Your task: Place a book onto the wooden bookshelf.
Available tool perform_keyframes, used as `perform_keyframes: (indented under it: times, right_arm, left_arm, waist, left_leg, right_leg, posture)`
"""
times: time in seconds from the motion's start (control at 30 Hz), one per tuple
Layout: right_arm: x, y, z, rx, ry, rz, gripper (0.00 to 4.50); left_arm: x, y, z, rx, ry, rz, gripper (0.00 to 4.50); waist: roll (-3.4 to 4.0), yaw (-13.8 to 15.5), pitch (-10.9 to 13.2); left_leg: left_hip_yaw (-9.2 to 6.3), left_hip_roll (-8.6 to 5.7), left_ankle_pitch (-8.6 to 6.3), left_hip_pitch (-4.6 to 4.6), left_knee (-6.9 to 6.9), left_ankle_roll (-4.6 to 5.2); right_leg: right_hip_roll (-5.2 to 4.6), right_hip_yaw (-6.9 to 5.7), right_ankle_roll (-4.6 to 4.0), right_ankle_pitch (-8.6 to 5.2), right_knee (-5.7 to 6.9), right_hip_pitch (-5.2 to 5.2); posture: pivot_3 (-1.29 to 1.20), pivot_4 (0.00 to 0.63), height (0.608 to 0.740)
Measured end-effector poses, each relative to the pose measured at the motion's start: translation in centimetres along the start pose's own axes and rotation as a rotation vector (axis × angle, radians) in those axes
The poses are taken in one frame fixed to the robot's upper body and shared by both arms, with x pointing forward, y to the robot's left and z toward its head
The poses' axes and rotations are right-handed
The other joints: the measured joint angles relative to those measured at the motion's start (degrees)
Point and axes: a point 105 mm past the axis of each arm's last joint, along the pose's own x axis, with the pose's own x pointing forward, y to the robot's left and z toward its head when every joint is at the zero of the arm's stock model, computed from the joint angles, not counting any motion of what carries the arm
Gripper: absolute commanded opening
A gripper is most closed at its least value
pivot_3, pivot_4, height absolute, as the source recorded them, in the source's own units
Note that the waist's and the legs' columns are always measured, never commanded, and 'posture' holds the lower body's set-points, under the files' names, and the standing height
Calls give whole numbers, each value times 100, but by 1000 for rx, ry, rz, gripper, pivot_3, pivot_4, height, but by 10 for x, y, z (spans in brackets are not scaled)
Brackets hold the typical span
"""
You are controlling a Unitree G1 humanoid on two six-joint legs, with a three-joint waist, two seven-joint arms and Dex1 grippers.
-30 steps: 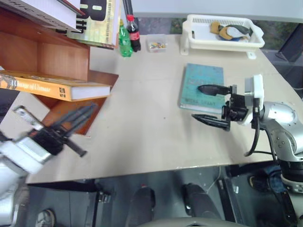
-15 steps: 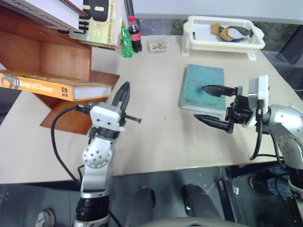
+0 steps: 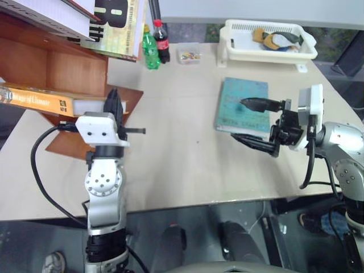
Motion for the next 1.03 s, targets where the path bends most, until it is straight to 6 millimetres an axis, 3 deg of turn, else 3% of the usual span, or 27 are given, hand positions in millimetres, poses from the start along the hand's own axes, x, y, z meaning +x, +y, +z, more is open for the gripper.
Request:
perform_keyframes:
  times: [0.2,0.23,0.33,0.53,0.7,0.87,1.03]
  right_arm:
    - [0,2,-9,11,31,-8,4500]
    - [-1,1,-13,11,46,-20,4500]
    - [-7,-3,-24,-16,112,-75,4500]
    - [-35,-10,-58,-9,282,-183,4500]
    - [-97,-19,-76,8,444,-371,4500]
    - [-138,-15,-77,3,544,-464,4500]
    - [-151,-15,-72,-6,574,-490,4500]
  left_arm:
    - [-14,-29,-10,-64,51,-218,40]
    - [-16,-32,-12,-96,63,-248,284]
    - [-21,-39,-19,-201,120,-322,1319]
    - [-41,-35,-28,-308,249,-447,4431]
    - [-78,-9,-40,-356,438,-497,4472]
    - [-100,15,-35,-327,535,-519,4472]
    - [-105,34,-28,-299,545,-499,4472]
  waist:
    - [-1,40,0]
    - [-1,40,0]
    - [-1,31,0]
    - [0,16,1]
    - [1,20,2]
    - [5,15,3]
    - [3,0,5]
  left_leg:
    - [-1,-5,0,-10,0,0]
    - [-1,-5,0,-10,0,0]
    - [-3,-4,0,-9,-1,0]
    - [-4,-3,0,-8,-3,0]
    - [-3,-2,-1,-9,-9,0]
    - [4,1,-1,-4,-8,-1]
    - [5,5,-1,1,-8,-1]
  right_leg:
    - [-9,-5,-14,-8,-17,1]
    - [-9,-5,-17,-11,-17,1]
    - [-8,-7,-18,-12,-15,0]
    - [-8,-9,-20,-15,-15,0]
    - [-11,-9,-5,-26,-29,0]
    - [-14,-7,2,-30,-34,1]
    - [-12,-6,3,-31,-36,1]
  posture:
    - [0,150,740]
    - [0,150,740]
    - [0,150,740]
    - [0,150,740]
    - [0,150,740]
    - [0,150,740]
    - [0,150,740]
